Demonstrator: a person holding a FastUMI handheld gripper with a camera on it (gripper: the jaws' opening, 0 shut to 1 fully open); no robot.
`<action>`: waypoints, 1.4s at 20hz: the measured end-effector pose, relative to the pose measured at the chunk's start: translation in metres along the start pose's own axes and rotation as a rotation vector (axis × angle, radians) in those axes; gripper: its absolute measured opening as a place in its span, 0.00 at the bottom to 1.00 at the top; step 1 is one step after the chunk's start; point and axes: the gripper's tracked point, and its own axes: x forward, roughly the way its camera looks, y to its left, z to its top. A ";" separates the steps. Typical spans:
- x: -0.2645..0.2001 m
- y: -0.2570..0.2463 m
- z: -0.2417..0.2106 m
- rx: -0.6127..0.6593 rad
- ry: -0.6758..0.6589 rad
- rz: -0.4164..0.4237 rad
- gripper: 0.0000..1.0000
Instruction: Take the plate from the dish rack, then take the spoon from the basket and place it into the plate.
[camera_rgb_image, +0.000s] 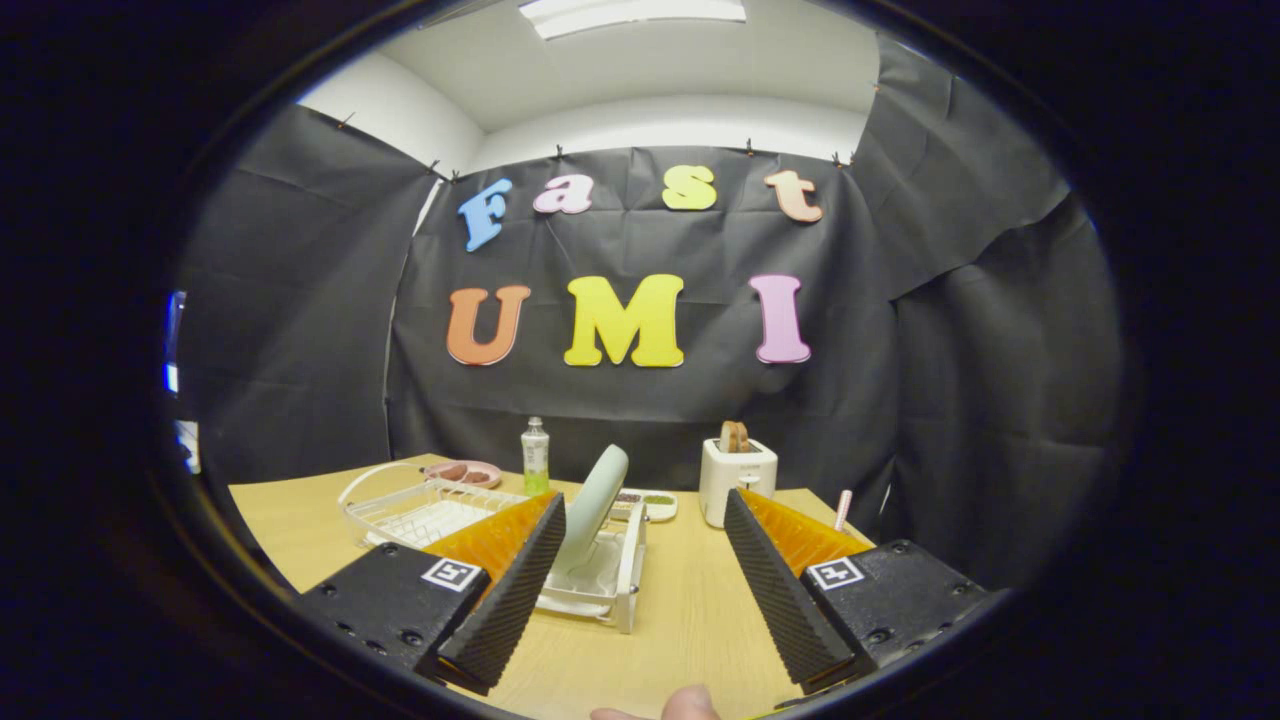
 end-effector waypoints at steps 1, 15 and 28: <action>0.001 0.001 -0.001 -0.003 0.001 0.005 1.00; 0.022 0.010 0.026 -0.019 0.121 0.050 1.00; 0.152 0.041 0.032 -0.011 0.513 0.042 1.00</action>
